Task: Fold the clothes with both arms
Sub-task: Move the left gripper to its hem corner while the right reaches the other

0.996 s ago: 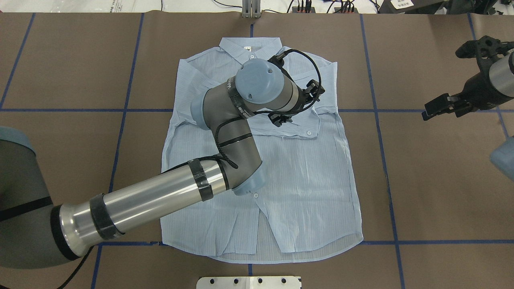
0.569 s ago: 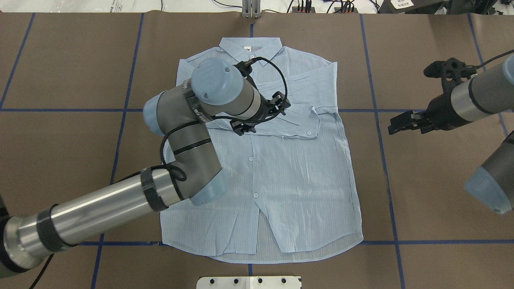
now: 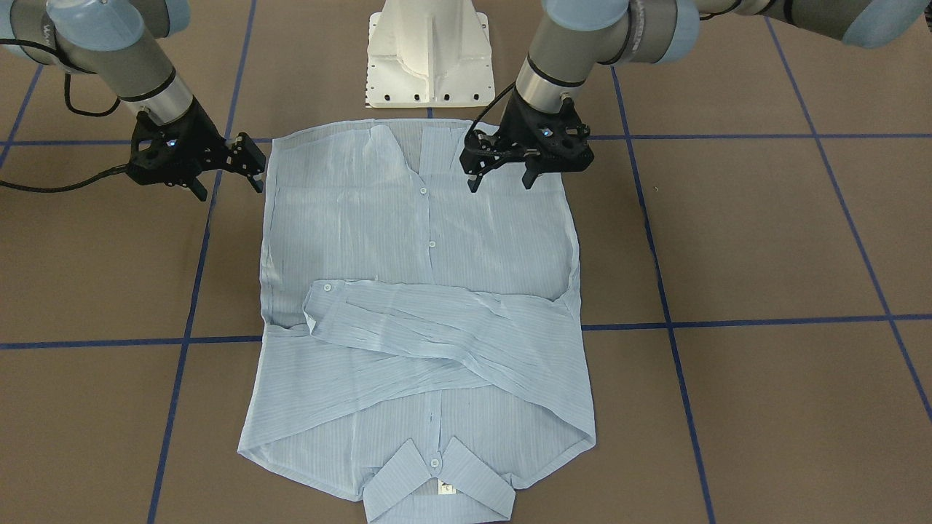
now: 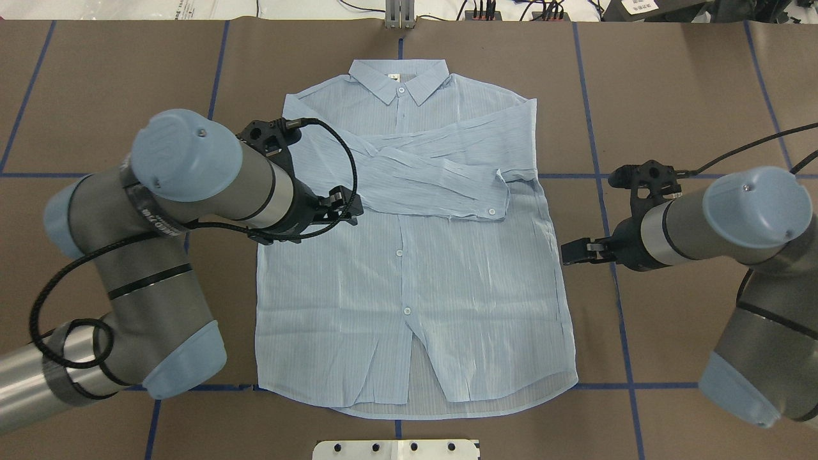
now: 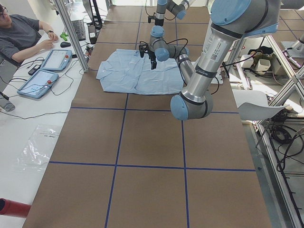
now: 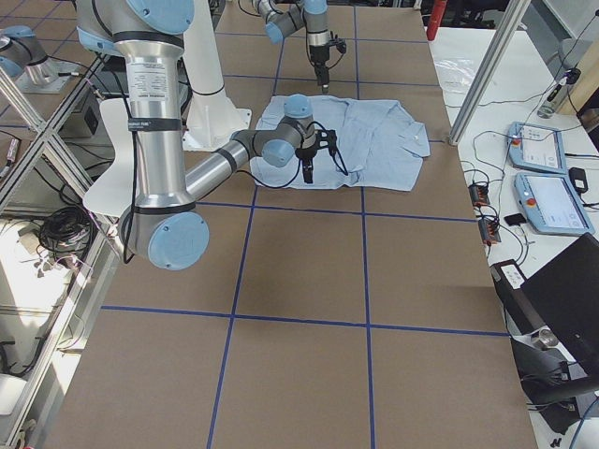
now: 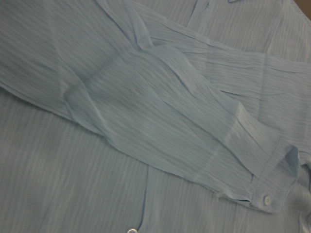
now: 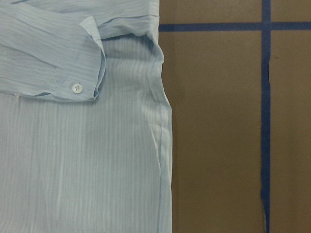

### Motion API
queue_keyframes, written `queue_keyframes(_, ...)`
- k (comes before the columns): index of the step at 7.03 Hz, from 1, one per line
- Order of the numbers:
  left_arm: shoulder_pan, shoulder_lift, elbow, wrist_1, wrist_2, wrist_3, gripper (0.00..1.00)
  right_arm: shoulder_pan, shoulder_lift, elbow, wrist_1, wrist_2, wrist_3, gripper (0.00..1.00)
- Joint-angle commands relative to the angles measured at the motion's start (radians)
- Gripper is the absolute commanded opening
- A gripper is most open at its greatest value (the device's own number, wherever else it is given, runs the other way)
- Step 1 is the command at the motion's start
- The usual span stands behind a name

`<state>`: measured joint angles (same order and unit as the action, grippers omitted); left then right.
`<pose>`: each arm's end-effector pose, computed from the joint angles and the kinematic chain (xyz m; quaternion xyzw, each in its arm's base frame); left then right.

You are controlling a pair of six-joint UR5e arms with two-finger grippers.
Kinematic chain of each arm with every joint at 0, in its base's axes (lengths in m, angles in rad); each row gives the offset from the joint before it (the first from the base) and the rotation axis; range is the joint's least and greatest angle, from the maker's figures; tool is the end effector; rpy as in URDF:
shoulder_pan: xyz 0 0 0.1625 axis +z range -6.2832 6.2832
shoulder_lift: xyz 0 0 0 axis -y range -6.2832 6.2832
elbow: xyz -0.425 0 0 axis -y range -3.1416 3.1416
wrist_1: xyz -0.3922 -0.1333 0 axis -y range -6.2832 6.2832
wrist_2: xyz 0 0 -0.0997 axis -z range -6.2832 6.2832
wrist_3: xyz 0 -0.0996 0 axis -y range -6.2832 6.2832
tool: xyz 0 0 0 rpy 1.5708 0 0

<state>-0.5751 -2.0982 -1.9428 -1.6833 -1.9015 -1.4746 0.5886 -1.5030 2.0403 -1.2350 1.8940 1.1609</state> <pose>0.4407 -0.4060 0.1881 0.0215 0.4988 -0.1271 0.8571 -0.3612 -0.3634 0.3701 0.0718 -0.4362 0.0121 0.8969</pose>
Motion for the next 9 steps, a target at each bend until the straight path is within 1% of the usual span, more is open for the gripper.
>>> queue_keyframes(1, -0.006, 0.06, -0.074, 0.03, 0.001, 0.017, 0.96, -0.159, -0.016, 0.027, 0.0, -0.136, 0.118, 1.0)
queue_keyframes(4, -0.005, 0.056, -0.093, 0.033, 0.006, 0.011, 0.96, -0.249, -0.06, 0.012, -0.007, -0.138, 0.126, 0.98)
queue_keyframes(5, -0.005, 0.055, -0.093, 0.033, 0.007, 0.011, 0.96, -0.271, -0.06, 0.002, -0.011, -0.135, 0.126, 0.94)
queue_keyframes(6, -0.011, 0.056, -0.093, 0.033, 0.007, 0.011, 0.96, -0.277, -0.062, 0.0, -0.012, -0.121, 0.126, 0.89)
queue_keyframes(7, -0.017, 0.056, -0.093, 0.033, 0.007, 0.011, 0.94, -0.283, -0.062, -0.008, -0.014, -0.096, 0.128, 0.85)
queue_keyframes(8, -0.022, 0.056, -0.093, 0.033, 0.007, 0.011, 0.93, -0.283, -0.062, -0.009, -0.014, -0.079, 0.128, 0.78)
queue_keyframes(9, -0.025, 0.056, -0.091, 0.033, 0.007, 0.013, 0.93, -0.285, -0.062, -0.014, -0.014, -0.078, 0.126, 0.64)
